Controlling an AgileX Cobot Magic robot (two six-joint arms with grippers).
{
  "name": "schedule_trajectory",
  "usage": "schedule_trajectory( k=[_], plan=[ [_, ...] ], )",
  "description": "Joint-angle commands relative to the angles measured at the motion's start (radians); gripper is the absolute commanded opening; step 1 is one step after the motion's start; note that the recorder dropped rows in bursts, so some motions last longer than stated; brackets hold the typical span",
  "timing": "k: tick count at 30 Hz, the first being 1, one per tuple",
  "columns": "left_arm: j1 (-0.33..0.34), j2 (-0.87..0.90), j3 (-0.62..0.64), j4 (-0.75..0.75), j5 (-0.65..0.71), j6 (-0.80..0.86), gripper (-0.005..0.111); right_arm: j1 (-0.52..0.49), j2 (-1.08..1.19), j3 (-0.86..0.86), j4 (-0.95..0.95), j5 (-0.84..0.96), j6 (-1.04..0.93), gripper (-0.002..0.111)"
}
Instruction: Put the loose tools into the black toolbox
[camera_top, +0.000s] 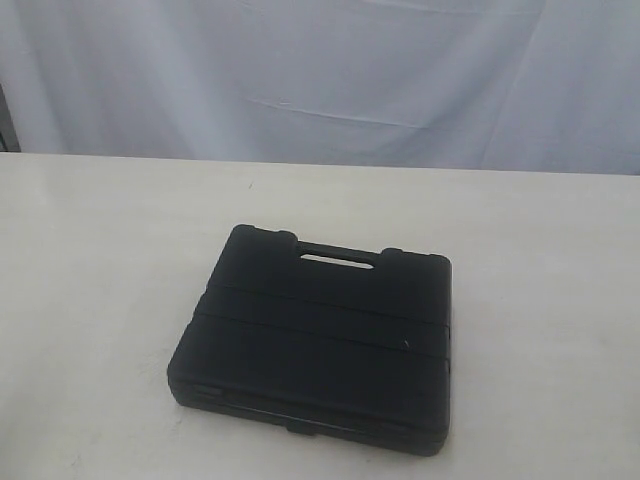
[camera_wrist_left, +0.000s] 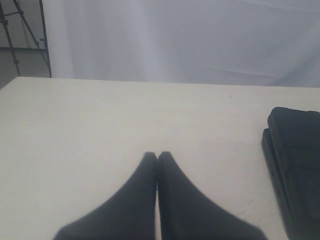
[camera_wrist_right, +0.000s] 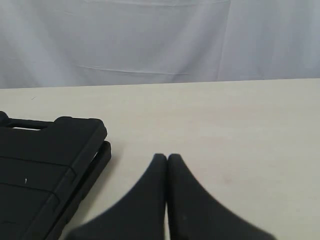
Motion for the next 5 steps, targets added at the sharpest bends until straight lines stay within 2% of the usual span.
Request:
schedule_trajectory(
  k=[1, 5],
  plan=[
    [-0.002, -0.003, 0.002, -0.002, -0.001, 0.0, 0.0, -0.006, -0.007, 0.003, -0.009, 0.002, 0.003, -0.001],
    [-0.002, -0.003, 0.002, -0.002, -0.001, 0.0, 0.0, -0.006, -0.007, 0.003, -0.009, 0.002, 0.003, -0.001]
  ],
)
